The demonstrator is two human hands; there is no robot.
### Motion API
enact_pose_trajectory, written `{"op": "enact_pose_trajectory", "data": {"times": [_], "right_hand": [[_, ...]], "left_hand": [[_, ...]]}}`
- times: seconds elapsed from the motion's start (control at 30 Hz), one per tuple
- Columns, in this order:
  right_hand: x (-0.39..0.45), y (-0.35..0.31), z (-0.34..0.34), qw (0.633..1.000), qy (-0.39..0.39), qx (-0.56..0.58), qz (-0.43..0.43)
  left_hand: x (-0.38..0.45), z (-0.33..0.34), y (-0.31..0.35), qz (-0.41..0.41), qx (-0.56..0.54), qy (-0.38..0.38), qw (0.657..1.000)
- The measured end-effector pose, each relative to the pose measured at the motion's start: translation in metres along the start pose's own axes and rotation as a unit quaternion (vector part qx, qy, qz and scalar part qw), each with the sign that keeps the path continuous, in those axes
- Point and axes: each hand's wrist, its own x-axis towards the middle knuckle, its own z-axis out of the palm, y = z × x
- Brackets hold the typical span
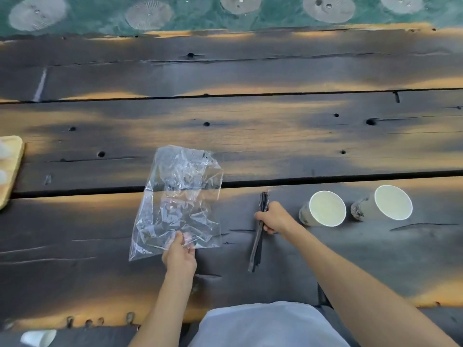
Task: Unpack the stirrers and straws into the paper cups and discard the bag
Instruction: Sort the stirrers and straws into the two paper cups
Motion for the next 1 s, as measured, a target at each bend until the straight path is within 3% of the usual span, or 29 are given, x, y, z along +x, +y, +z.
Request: {"op": "enact_pose_trajectory", "data": {"times": [0.37,0.53,0.7,0.77,0.83,0.9,1.0], "right_hand": [[0.025,0.008,0.029,0.991,0.063,-0.117,-0.006],[0.024,0.012,0.029,0.992,0.079,-0.082,-0.051],[0.015,0.028,0.024,0.993,0.111,-0.02,-0.033],[0.009,0.041,0.019,0.99,0.136,-0.016,-0.02],[0.004,0.055,0.017,0.988,0.152,-0.006,-0.012],[-0.002,0.067,0.015,0.987,0.163,-0.001,-0.002],[-0.007,0.076,0.013,0.986,0.168,-0.002,0.009]], "left_hand": [[0.004,-0.008,-0.004,-0.003,0.067,-0.011,0.998],[-0.006,-0.007,-0.013,-0.024,0.144,-0.051,0.988],[-0.027,-0.014,-0.029,-0.114,0.199,-0.017,0.973],[-0.042,-0.013,-0.037,-0.131,0.247,-0.042,0.959],[-0.056,-0.006,-0.045,-0.098,0.307,-0.096,0.942],[-0.062,0.006,-0.053,-0.005,0.392,-0.136,0.91],[-0.057,0.03,-0.062,0.173,0.527,-0.172,0.814]]}}
